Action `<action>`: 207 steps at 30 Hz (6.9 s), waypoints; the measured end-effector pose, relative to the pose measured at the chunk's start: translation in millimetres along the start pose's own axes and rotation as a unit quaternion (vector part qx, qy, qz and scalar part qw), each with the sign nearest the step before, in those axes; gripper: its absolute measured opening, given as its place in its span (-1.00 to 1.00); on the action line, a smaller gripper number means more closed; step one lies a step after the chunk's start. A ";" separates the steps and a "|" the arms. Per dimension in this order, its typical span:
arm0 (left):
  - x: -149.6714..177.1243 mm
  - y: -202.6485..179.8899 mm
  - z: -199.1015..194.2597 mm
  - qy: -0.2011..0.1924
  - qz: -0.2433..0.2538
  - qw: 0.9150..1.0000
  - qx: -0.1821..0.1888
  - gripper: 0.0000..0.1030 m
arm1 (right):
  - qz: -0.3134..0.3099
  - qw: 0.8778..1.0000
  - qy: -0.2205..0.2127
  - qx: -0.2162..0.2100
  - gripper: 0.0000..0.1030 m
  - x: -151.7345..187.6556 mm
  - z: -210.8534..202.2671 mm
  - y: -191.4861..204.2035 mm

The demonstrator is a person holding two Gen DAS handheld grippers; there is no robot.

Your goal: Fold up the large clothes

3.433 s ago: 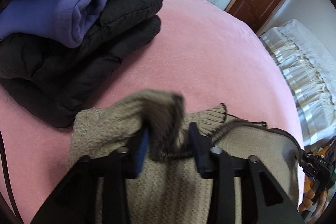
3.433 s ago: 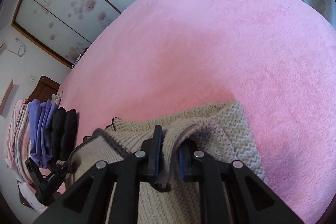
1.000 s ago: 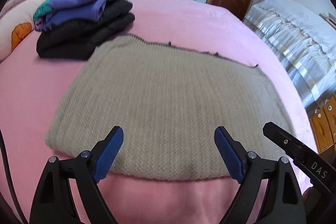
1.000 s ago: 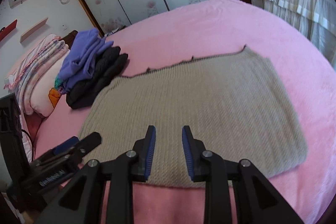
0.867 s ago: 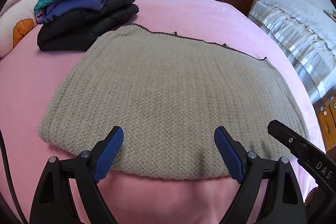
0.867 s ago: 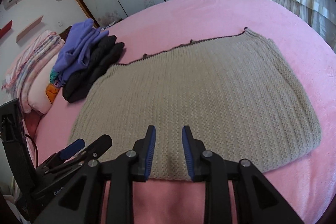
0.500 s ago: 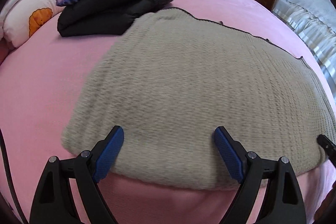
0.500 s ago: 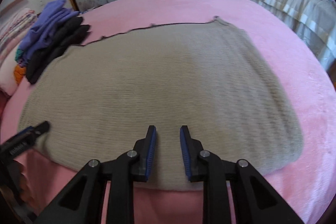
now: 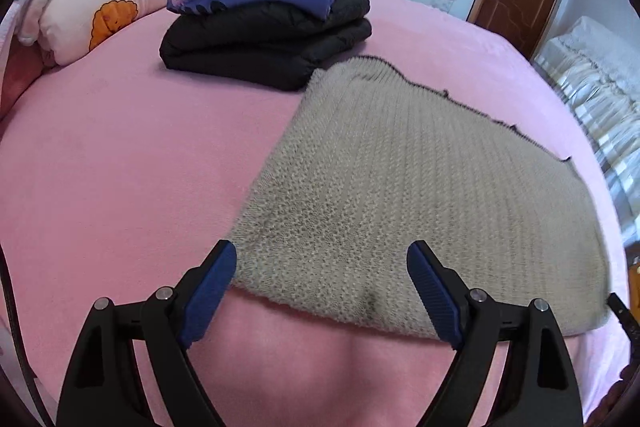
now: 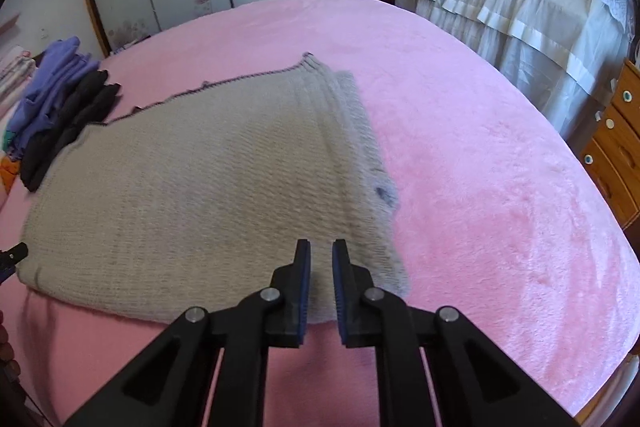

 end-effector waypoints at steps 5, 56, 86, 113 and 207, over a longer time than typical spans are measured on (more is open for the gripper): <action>3.1 3.0 -38.0 -0.009 -0.012 0.999 0.034 0.69 | -0.019 0.999 -0.028 -0.041 -0.78 -9.5 -30.2 41.1; 34.5 14.7 64.8 0.044 -0.188 0.933 0.302 0.93 | -0.116 0.989 -0.040 -0.081 -0.78 -13.4 -18.7 188.4; -69.7 -127.9 -36.4 -0.120 0.079 0.963 0.228 -0.60 | -0.156 0.984 0.010 -0.090 -0.78 -12.1 69.2 216.2; 75.8 -353.4 13.7 0.017 0.329 0.917 0.223 0.45 | 0.098 0.993 -0.031 -0.050 -0.78 -7.0 -8.9 -68.1; -80.7 -272.1 -56.9 0.062 0.202 0.955 0.210 0.99 | -0.018 0.992 -0.007 -0.128 0.66 -150.8 -53.7 -42.6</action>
Point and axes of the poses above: each gripper's, at about its wrist camera, not at the fingertips, and z roughly the way its jaws point, y to its left, x to its underside, the point moved 10 cm from there along z, roughly the way its jaws point, and after that the axes turned 14 degrees about y, right-handed, at the moved point
